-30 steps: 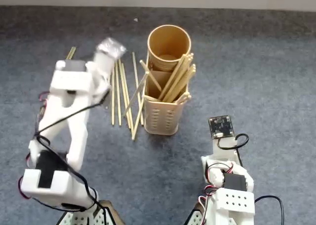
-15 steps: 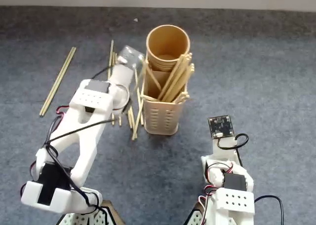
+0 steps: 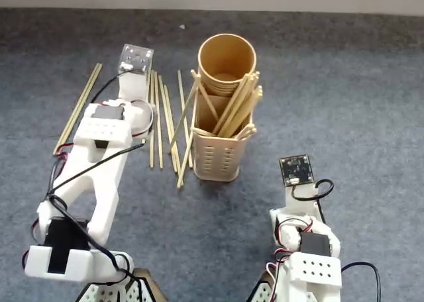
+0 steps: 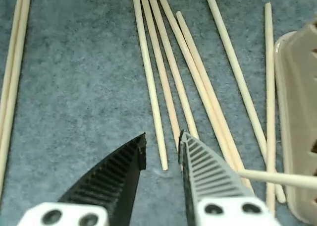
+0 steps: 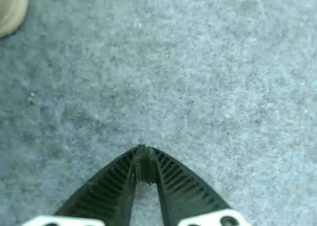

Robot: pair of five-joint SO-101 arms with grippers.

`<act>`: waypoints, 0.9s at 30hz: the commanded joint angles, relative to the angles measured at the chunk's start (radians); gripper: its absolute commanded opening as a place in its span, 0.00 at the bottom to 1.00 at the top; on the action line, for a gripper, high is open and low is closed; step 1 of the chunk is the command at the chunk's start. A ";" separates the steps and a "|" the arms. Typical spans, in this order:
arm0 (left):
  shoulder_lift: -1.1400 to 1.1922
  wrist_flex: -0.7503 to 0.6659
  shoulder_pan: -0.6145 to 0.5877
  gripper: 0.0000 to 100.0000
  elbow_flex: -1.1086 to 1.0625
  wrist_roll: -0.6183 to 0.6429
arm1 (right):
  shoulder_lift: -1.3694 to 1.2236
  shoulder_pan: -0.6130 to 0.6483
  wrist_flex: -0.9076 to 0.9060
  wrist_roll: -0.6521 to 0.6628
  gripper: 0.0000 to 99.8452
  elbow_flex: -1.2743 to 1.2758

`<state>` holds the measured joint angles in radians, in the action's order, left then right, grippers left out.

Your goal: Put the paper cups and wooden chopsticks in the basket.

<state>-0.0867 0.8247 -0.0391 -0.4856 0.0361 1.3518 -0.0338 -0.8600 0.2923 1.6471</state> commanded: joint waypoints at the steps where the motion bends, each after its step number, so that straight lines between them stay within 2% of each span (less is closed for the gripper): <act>1: -0.050 0.114 0.062 0.14 0.035 0.078 | 0.010 0.010 0.016 0.011 0.00 0.001; 5: -0.050 0.129 0.084 0.16 0.091 0.100 | 0.010 0.010 0.016 0.011 0.00 0.001; 11: -0.044 0.193 0.068 0.31 0.186 0.232 | 0.010 0.010 0.016 0.011 0.00 0.001; 17: -0.042 0.245 0.073 0.32 0.208 0.348 | 0.010 0.010 0.016 0.011 0.00 0.001; 20: -0.045 0.270 0.067 0.32 0.206 0.353 | 0.010 0.010 0.016 0.011 0.00 0.001; 24: -0.051 0.381 0.070 0.32 0.213 0.350 | 0.010 0.010 0.016 0.011 0.00 0.001; 27: -0.051 0.459 0.065 0.32 0.206 0.299 | 0.010 0.010 0.016 0.011 0.00 0.001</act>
<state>-0.0867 1.2206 0.0284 -0.3138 0.3767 1.3518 -0.0338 -0.8600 0.2923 1.6471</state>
